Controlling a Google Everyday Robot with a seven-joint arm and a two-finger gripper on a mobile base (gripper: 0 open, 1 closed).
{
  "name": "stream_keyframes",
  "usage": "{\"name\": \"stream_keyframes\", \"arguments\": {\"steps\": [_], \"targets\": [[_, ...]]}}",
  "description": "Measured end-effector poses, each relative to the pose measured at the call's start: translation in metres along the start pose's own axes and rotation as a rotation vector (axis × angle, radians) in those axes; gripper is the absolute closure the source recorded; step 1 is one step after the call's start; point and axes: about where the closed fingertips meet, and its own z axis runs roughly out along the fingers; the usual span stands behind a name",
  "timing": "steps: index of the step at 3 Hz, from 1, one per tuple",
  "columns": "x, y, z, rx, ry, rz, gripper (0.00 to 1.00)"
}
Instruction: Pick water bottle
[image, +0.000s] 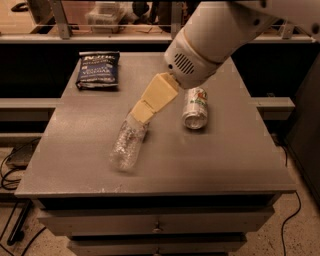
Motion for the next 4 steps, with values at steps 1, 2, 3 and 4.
{"name": "stream_keyframes", "arguments": {"steps": [1,2,3,4], "targets": [[-0.016,0.011,0.023,-0.047,0.012,-0.006,0.0],[-0.027,0.018,0.047,-0.058,0.044,0.01,0.0],[-0.028,0.013,0.071,-0.034,0.094,0.061,0.0],[-0.024,0.003,0.085,0.011,0.129,0.121,0.0]]}}
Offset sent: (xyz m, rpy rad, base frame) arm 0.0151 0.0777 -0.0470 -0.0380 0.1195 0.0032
